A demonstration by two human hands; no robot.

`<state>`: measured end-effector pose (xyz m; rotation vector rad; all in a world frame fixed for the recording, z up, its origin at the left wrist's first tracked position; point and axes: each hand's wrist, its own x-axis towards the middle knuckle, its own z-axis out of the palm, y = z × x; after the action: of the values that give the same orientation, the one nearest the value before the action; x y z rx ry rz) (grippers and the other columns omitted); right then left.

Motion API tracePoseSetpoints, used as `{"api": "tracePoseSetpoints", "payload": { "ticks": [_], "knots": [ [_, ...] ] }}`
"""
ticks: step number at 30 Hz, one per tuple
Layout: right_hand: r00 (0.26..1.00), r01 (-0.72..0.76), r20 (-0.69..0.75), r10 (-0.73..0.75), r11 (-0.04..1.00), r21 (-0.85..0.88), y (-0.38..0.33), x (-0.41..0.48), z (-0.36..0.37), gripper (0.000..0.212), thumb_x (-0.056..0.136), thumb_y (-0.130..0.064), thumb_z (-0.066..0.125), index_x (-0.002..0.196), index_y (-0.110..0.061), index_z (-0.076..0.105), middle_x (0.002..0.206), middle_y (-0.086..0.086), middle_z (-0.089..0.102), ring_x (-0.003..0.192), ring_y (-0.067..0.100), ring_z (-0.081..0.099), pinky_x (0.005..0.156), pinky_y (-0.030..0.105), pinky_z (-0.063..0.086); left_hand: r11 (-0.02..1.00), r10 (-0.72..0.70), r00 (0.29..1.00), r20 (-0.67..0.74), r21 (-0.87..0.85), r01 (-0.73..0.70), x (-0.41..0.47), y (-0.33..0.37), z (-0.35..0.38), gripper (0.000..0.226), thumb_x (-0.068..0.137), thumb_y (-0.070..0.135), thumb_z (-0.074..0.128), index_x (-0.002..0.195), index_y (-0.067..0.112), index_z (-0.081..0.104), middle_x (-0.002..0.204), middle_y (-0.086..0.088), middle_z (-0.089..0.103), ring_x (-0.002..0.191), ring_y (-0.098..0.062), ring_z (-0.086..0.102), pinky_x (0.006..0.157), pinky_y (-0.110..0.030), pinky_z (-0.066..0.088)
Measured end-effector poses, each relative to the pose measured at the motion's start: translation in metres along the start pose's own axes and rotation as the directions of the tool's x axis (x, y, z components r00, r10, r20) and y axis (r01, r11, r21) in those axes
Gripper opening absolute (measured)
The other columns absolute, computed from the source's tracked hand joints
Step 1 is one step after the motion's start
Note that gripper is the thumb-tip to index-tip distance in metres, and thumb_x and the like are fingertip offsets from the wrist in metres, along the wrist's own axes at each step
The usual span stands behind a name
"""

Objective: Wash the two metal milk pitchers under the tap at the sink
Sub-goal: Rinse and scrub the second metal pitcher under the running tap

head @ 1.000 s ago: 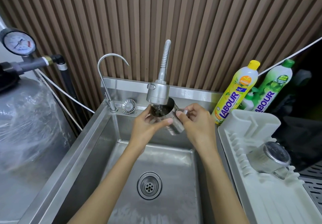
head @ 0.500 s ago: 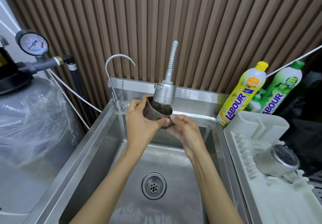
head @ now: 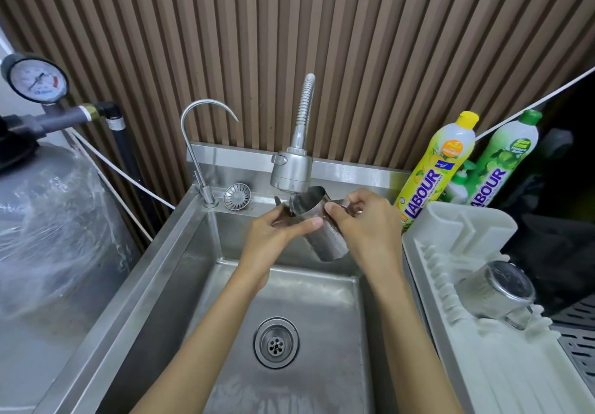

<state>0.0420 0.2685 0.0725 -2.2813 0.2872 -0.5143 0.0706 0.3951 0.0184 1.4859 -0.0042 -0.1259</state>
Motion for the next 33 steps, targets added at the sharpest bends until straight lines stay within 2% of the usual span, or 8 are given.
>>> {"api": "tracePoseSetpoints", "payload": {
  "ticks": [4, 9, 15, 18, 21, 26, 30, 33],
  "knots": [
    [0.996, -0.086, 0.051, 0.073, 0.931, 0.355, 0.016, 0.007, 0.016, 0.016, 0.082, -0.011, 0.068, 0.074, -0.013, 0.054, 0.082, 0.005, 0.067, 0.075, 0.014, 0.062, 0.068, 0.023, 0.048, 0.990, 0.131, 0.986, -0.107, -0.042, -0.136, 0.015, -0.001, 0.006, 0.050, 0.060, -0.007, 0.080, 0.103, 0.012, 0.064, 0.094, 0.001, 0.072, 0.081, -0.001, 0.066, 0.074, -0.012, 0.049],
    [0.954, -0.287, 0.275, 0.122, 0.642, 0.711, 0.029, 0.009, 0.043, 0.021, 0.086, -0.001, 0.060, 0.073, -0.010, 0.047, 0.101, -0.002, 0.068, 0.076, -0.008, 0.063, 0.073, 0.012, 0.047, 0.956, 0.294, 0.933, -0.209, 0.059, -0.288, 0.022, 0.000, -0.002, 0.074, 0.051, -0.013, 0.082, 0.119, 0.004, 0.055, 0.114, -0.009, 0.061, 0.097, -0.007, 0.062, 0.087, -0.017, 0.048],
    [0.886, -0.452, 0.458, 0.077, 0.368, 0.813, 0.040, -0.001, 0.062, 0.014, 0.090, -0.008, 0.058, 0.077, -0.009, 0.052, 0.088, 0.010, 0.066, 0.084, 0.019, 0.065, 0.088, 0.037, 0.055, 0.838, 0.439, 0.861, -0.257, 0.462, -0.290, 0.008, 0.006, -0.008, 0.089, 0.048, 0.016, 0.091, 0.129, 0.012, 0.055, 0.107, -0.001, 0.047, 0.102, -0.013, 0.051, 0.085, -0.005, 0.037],
    [0.882, -0.452, 0.457, 0.115, 0.483, 0.750, 0.039, -0.003, 0.057, 0.012, 0.088, -0.015, 0.061, 0.082, -0.005, 0.057, 0.078, 0.007, 0.067, 0.079, 0.021, 0.067, 0.076, 0.038, 0.059, 0.826, 0.415, 0.846, -0.335, 0.529, -0.195, -0.003, 0.006, -0.007, 0.092, 0.040, 0.053, 0.084, 0.121, 0.015, 0.061, 0.098, 0.001, 0.045, 0.097, -0.016, 0.051, 0.091, -0.025, 0.044],
    [0.903, -0.418, 0.376, 0.209, 0.630, 0.654, 0.030, -0.004, 0.047, 0.016, 0.084, -0.020, 0.068, 0.077, -0.007, 0.060, 0.079, 0.008, 0.070, 0.077, 0.019, 0.070, 0.060, 0.034, 0.060, 0.853, 0.320, 0.885, -0.339, 0.510, -0.112, -0.007, 0.004, -0.009, 0.087, 0.037, 0.076, 0.068, 0.104, 0.021, 0.067, 0.092, 0.001, 0.050, 0.087, -0.014, 0.056, 0.079, -0.022, 0.046],
    [0.982, -0.186, 0.085, 0.167, 0.929, 0.321, 0.016, 0.002, 0.024, 0.025, 0.077, -0.033, 0.074, 0.067, -0.015, 0.058, 0.068, 0.003, 0.066, 0.071, 0.023, 0.067, 0.061, 0.036, 0.057, 0.979, 0.060, 0.982, -0.179, 0.202, -0.023, -0.005, 0.000, -0.011, 0.036, 0.062, 0.041, 0.082, 0.084, 0.014, 0.073, 0.074, 0.008, 0.070, 0.064, 0.003, 0.060, 0.058, 0.000, 0.041],
    [0.998, 0.012, -0.059, -0.007, 0.997, 0.078, 0.003, -0.003, 0.008, 0.022, 0.081, -0.032, 0.070, 0.073, -0.015, 0.059, 0.063, -0.009, 0.055, 0.070, 0.014, 0.055, 0.060, 0.021, 0.032, 0.999, -0.020, 0.999, 0.047, 0.032, 0.019, 0.004, 0.000, -0.011, 0.047, 0.054, 0.033, 0.087, 0.094, 0.015, 0.074, 0.089, 0.005, 0.075, 0.088, -0.007, 0.067, 0.084, -0.011, 0.046],
    [0.998, 0.044, -0.055, -0.034, 0.982, 0.182, 0.003, -0.003, 0.012, 0.018, 0.082, -0.023, 0.069, 0.071, -0.019, 0.055, 0.071, -0.005, 0.060, 0.076, 0.019, 0.061, 0.070, 0.029, 0.045, 0.994, 0.046, 0.996, 0.070, -0.103, -0.039, 0.011, 0.000, -0.006, 0.042, 0.065, 0.005, 0.079, 0.105, 0.012, 0.067, 0.099, 0.000, 0.074, 0.093, -0.007, 0.066, 0.088, -0.019, 0.049]
  ]
}}
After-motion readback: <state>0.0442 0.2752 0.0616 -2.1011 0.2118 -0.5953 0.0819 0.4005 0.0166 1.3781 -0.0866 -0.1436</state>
